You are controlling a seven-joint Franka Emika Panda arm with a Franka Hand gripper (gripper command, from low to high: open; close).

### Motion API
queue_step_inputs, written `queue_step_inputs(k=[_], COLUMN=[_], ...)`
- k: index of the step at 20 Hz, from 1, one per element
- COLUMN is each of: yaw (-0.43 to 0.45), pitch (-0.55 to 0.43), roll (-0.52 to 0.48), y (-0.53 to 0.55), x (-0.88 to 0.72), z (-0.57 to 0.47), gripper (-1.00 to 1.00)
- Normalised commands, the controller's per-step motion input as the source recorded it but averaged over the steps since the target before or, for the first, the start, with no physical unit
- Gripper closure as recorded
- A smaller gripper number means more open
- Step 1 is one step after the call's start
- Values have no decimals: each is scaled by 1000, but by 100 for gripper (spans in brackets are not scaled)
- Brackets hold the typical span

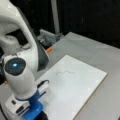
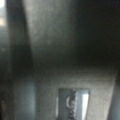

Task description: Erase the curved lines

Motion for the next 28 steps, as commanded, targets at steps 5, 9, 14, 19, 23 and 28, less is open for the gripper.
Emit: queue_step_inputs(k=[5, 9, 14, 19, 23, 28], yaw=[-111, -110, -158, -232, -287, -270], pitch=[70, 129, 108, 50, 10, 7], roll=[53, 51, 111, 94, 34, -29], y=[23, 31, 111, 188, 310, 492], x=[-24, -41, -88, -121, -156, -252], z=[307, 319, 255, 88, 66, 77], gripper=[100, 100, 100, 100, 100, 100])
